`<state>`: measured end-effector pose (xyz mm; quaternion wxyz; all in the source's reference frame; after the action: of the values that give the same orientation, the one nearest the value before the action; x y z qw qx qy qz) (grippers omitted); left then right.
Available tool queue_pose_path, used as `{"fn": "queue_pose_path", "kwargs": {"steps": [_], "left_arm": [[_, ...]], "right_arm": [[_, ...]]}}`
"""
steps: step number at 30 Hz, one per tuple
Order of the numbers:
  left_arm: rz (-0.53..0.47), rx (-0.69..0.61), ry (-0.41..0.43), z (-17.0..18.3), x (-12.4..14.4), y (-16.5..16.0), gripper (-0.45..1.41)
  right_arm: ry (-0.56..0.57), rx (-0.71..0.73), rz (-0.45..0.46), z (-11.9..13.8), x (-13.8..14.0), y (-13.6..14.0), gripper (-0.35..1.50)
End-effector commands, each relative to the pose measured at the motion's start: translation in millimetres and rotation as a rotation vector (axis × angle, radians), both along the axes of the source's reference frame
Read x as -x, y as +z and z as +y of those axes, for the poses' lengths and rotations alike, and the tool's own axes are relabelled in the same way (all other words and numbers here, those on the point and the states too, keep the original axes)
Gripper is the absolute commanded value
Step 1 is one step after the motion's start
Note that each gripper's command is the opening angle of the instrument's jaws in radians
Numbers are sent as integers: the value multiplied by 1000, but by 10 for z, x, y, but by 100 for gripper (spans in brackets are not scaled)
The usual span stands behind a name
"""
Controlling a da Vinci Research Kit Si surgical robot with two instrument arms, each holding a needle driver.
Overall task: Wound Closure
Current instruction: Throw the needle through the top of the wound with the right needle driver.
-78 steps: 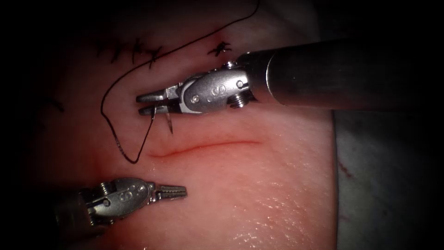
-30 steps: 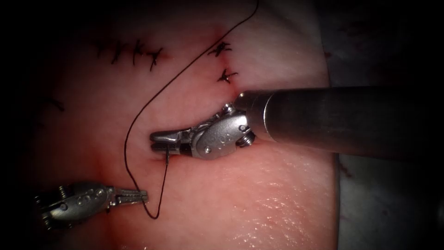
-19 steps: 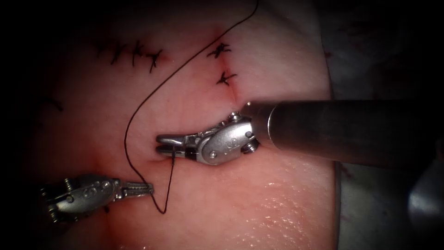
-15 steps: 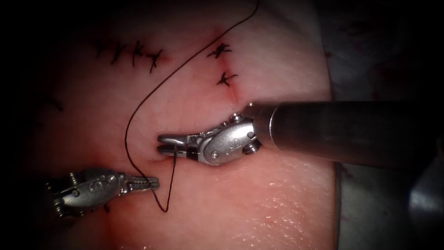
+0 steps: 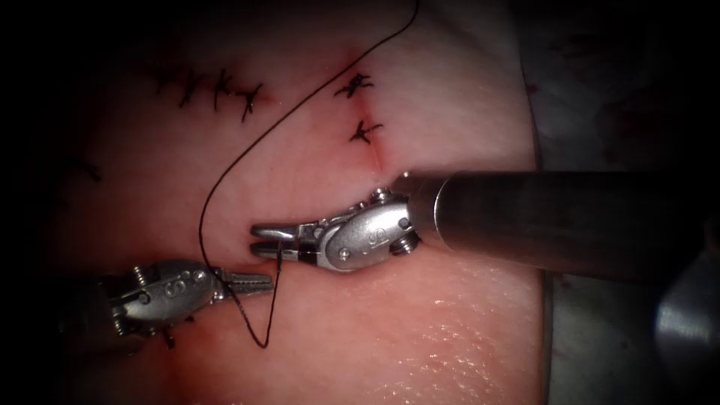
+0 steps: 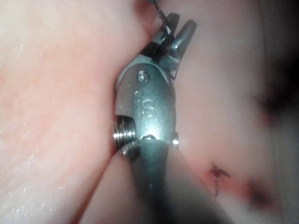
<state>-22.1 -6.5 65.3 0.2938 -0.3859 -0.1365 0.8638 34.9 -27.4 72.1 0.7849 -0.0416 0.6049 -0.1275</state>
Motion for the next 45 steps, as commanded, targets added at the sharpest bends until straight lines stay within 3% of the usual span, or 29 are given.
{"fn": "queue_pose_path", "kwargs": {"steps": [1,7,25,45], "left_arm": [[1,0,5,-1,4,5,-45],[6,-4,20,-6,-3,2,-45],[17,-8,34,-9,-5,5,-45],[27,-12,44,-11,-5,6,-45]], "right_arm": [[-4,-5,-6,-1,-7,14,-35],[-10,-30,-21,-5,-3,24,-35],[-181,-95,-115,-29,-11,42,-35],[-176,-168,-208,-42,19,63,-35]]}}
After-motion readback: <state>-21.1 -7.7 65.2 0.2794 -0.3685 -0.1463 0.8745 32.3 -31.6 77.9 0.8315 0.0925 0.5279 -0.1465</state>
